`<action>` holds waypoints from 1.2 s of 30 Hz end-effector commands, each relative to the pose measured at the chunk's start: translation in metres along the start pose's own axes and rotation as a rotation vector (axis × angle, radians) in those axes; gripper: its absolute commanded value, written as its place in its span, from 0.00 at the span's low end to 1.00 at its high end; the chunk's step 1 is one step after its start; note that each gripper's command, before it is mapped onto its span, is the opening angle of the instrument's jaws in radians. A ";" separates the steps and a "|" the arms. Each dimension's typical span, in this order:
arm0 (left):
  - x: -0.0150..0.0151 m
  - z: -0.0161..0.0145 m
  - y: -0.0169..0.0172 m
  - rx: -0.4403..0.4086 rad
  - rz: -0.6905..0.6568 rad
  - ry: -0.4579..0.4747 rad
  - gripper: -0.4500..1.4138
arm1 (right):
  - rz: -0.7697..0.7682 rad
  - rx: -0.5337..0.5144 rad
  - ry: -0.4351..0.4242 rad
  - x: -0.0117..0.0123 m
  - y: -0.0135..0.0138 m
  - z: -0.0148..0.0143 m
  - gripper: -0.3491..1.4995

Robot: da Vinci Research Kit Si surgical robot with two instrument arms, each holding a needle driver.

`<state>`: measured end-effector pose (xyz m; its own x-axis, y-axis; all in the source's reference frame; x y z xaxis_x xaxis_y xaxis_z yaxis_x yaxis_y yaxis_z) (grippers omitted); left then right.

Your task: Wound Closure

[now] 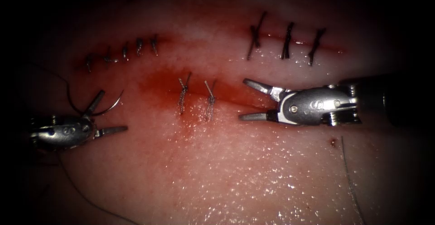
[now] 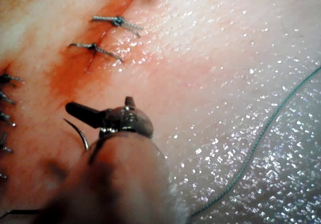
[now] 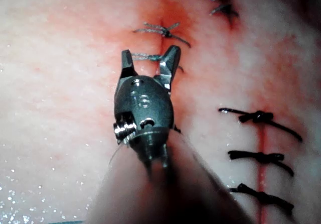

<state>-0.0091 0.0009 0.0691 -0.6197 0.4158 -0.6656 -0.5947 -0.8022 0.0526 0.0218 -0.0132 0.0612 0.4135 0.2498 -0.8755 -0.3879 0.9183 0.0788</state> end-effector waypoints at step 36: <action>-0.0058 0.0032 0.0007 -0.125 -0.028 -0.139 0.00 | -0.006 0.018 -0.012 -0.0004 -0.0020 0.0012 0.59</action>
<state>-0.0070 0.0000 0.0748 -0.6725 0.4861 -0.5581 -0.5496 -0.8330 -0.0633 0.0227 -0.0142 0.0615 0.4270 0.2472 -0.8698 -0.3723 0.9247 0.0800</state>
